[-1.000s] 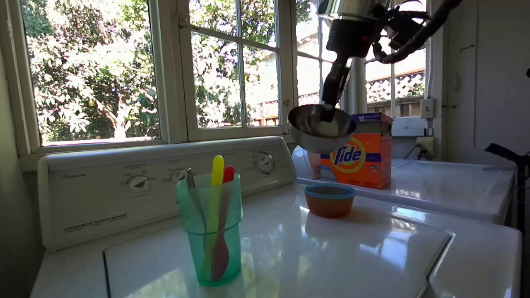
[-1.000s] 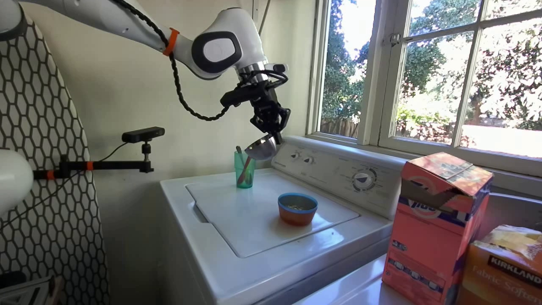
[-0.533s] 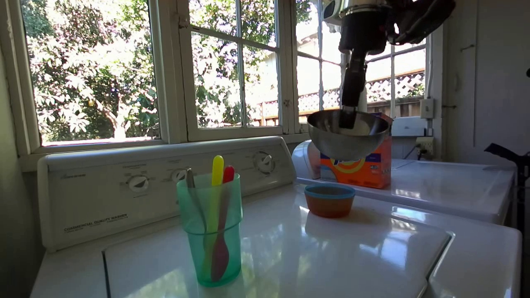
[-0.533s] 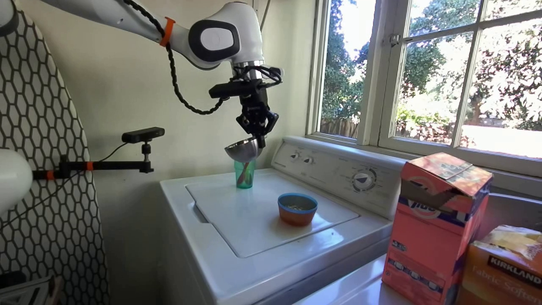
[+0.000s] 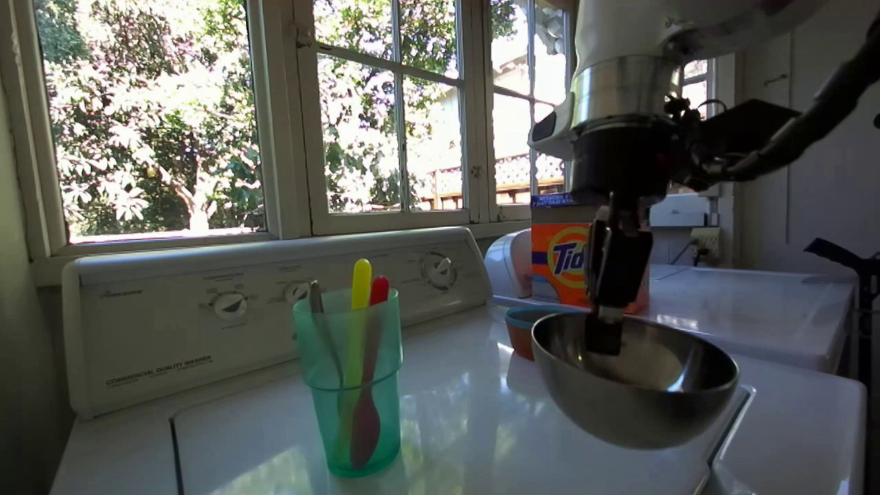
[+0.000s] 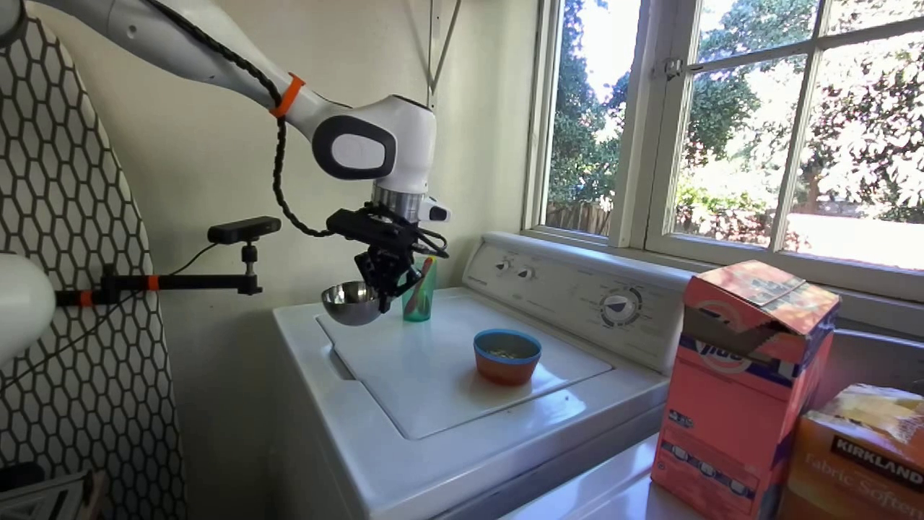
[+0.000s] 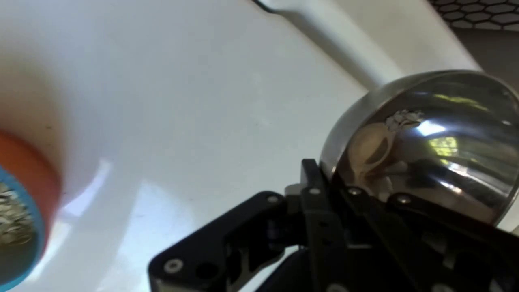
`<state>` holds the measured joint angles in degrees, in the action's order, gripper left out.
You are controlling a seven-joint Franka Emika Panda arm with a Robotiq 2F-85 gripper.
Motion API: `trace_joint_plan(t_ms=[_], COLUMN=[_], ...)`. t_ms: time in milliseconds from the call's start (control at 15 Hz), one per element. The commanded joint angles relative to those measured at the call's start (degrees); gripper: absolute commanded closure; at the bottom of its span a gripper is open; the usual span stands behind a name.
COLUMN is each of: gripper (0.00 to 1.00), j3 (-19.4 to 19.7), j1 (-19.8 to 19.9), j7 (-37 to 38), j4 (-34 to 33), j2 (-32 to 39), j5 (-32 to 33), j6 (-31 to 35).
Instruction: Move the object from the silver bowl into the orange and light blue bowl
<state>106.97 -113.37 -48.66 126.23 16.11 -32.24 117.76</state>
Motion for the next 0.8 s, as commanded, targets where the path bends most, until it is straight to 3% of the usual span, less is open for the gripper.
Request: trace_joint_plan(t_ms=[0,400,600,667,733], gripper=[0.99,0.99,0.99,0.99,0.99], j3=[-4.01,-14.89,-22.87,-27.55,-32.22], j1=[0.71,5.95,12.06,15.14,19.40], j7=[-1.64,2.40,3.64,8.77,10.75], j4=[2.10,3.56,1.73,1.30,0.20], j2=[-2.71,-2.47,-1.11,-7.31,-7.79], j5=[-4.75,-5.84,-5.89,1.11,3.54], j6=[2.17,13.50,13.42,16.04,15.28])
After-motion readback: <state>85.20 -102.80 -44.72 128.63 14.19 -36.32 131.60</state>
